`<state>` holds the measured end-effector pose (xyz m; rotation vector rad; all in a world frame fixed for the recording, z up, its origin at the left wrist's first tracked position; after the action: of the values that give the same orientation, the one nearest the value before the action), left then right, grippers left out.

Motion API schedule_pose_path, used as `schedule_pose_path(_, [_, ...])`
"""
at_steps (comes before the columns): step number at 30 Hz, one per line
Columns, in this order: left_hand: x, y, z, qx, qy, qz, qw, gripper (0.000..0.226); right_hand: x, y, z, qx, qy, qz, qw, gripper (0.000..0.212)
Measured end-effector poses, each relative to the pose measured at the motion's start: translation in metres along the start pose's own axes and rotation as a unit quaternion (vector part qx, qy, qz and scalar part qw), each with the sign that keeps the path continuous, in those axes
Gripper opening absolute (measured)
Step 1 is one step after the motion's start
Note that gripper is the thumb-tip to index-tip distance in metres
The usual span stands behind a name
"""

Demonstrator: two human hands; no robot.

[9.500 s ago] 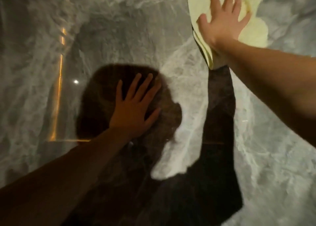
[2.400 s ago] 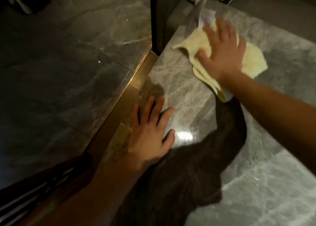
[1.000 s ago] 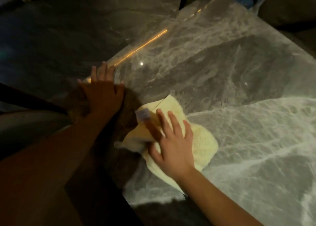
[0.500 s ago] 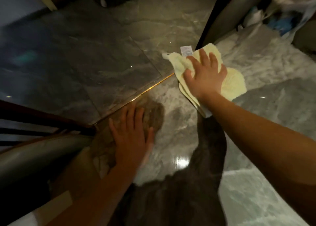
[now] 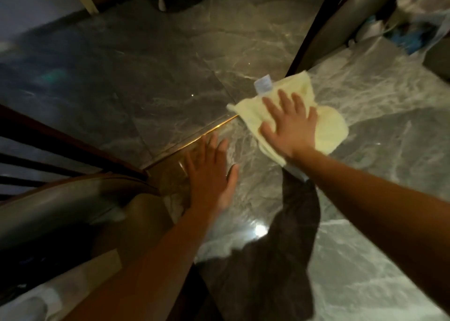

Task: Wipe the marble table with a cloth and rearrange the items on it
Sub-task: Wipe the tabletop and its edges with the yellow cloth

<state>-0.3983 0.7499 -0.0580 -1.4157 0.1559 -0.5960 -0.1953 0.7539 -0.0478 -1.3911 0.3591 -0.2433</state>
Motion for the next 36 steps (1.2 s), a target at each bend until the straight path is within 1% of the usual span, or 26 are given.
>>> schedule_pose_path(2, [-0.008, -0.004, -0.011, 0.004, 0.036, -0.008, 0.999, 0.056, -0.018, -0.005, -0.039, -0.009, -0.035, 0.014, 0.999, 0.065])
schedule_pose_path(3, [-0.015, -0.007, -0.019, 0.01, 0.052, 0.006, 0.999, 0.055, -0.027, -0.007, -0.061, -0.022, -0.059, 0.019, 0.998, 0.064])
schedule_pose_path(5, [-0.031, -0.014, -0.039, 0.014, 0.057, 0.031, 0.998, 0.058, -0.043, -0.013, -0.109, -0.038, -0.111, 0.035, 0.992, 0.065])
schedule_pose_path(7, [-0.042, -0.019, -0.055, 0.015, 0.009, 0.023, 1.0, 0.064, -0.052, -0.02, -0.161, -0.033, -0.154, 0.06, 0.986, 0.065])
schedule_pose_path(10, [-0.048, -0.017, -0.082, 0.015, -0.084, 0.034, 0.996, 0.06, -0.052, -0.034, -0.246, -0.018, -0.206, 0.076, 0.975, 0.065])
schedule_pose_path(12, [-0.046, -0.015, -0.095, 0.025, -0.102, 0.021, 0.994, 0.061, -0.045, -0.041, -0.306, -0.005, -0.231, 0.086, 0.969, 0.064])
schedule_pose_path(13, [-0.045, -0.016, -0.098, 0.033, -0.102, 0.013, 0.994, 0.062, -0.041, -0.044, -0.333, 0.007, -0.243, 0.092, 0.966, 0.06])
schedule_pose_path(14, [-0.045, -0.016, -0.098, 0.042, -0.101, 0.007, 0.994, 0.062, -0.037, -0.047, -0.356, 0.026, -0.253, 0.093, 0.963, 0.05])
schedule_pose_path(16, [-0.045, -0.016, -0.097, 0.054, -0.1, 0.004, 0.994, 0.058, -0.03, -0.048, -0.385, 0.078, -0.257, 0.079, 0.96, 0.022])
schedule_pose_path(17, [-0.045, -0.017, -0.097, 0.059, -0.102, 0.004, 0.993, 0.056, -0.028, -0.048, -0.39, 0.098, -0.247, 0.071, 0.961, 0.016])
schedule_pose_path(19, [-0.043, -0.018, -0.096, 0.07, -0.097, -0.009, 0.993, 0.057, -0.03, -0.05, -0.389, 0.124, -0.229, 0.056, 0.964, 0.014])
schedule_pose_path(20, [-0.042, -0.019, -0.095, 0.08, -0.101, -0.04, 0.991, 0.058, -0.032, -0.05, -0.387, 0.125, -0.219, 0.046, 0.967, 0.012])
schedule_pose_path(21, [-0.042, -0.02, -0.094, 0.093, -0.121, -0.092, 0.984, 0.057, -0.034, -0.05, -0.383, 0.105, -0.2, 0.044, 0.973, 0.016])
schedule_pose_path(23, [-0.044, -0.026, -0.092, 0.118, -0.195, -0.226, 0.947, 0.051, -0.04, -0.047, -0.373, 0.046, -0.153, 0.055, 0.986, 0.032])
schedule_pose_path(25, [-0.045, -0.031, -0.094, 0.118, -0.265, -0.332, 0.897, 0.047, -0.05, -0.044, -0.356, 0.005, -0.115, 0.07, 0.991, 0.042])
schedule_pose_path(26, [-0.046, -0.033, -0.095, 0.115, -0.292, -0.375, 0.872, 0.045, -0.056, -0.042, -0.344, -0.003, -0.102, 0.073, 0.992, 0.045])
schedule_pose_path(28, [-0.049, -0.035, -0.096, 0.118, -0.323, -0.435, 0.832, 0.046, -0.07, -0.039, -0.313, -0.008, -0.094, 0.076, 0.993, 0.048])
schedule_pose_path(30, [-0.053, -0.033, -0.097, 0.121, -0.333, -0.467, 0.81, 0.049, -0.086, -0.034, -0.276, -0.008, -0.092, 0.086, 0.992, 0.052])
schedule_pose_path(31, [-0.054, -0.03, -0.098, 0.113, -0.336, -0.469, 0.809, 0.049, -0.094, -0.03, -0.257, -0.01, -0.088, 0.09, 0.992, 0.055])
schedule_pose_path(32, [-0.054, -0.027, -0.099, 0.102, -0.338, -0.457, 0.816, 0.046, -0.101, -0.026, -0.238, -0.012, -0.08, 0.089, 0.993, 0.058])
schedule_pose_path(34, [-0.053, -0.024, -0.1, 0.086, -0.323, -0.413, 0.847, 0.041, -0.114, -0.017, -0.198, -0.016, -0.059, 0.077, 0.995, 0.064])
schedule_pose_path(36, [-0.049, -0.028, -0.097, 0.102, -0.264, -0.375, 0.883, 0.044, -0.127, -0.008, -0.158, -0.024, -0.05, 0.071, 0.996, 0.066])
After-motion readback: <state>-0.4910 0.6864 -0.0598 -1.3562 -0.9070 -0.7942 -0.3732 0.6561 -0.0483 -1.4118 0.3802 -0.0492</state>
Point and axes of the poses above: each hand's wrist, its own z-axis towards the middle knuckle, its own y-axis out of the palm, x = y × z, the point moved 6 cm from there along z, towards the middle knuckle, and after that the axes turned 14 degrees about x, right-handed, at the moved point
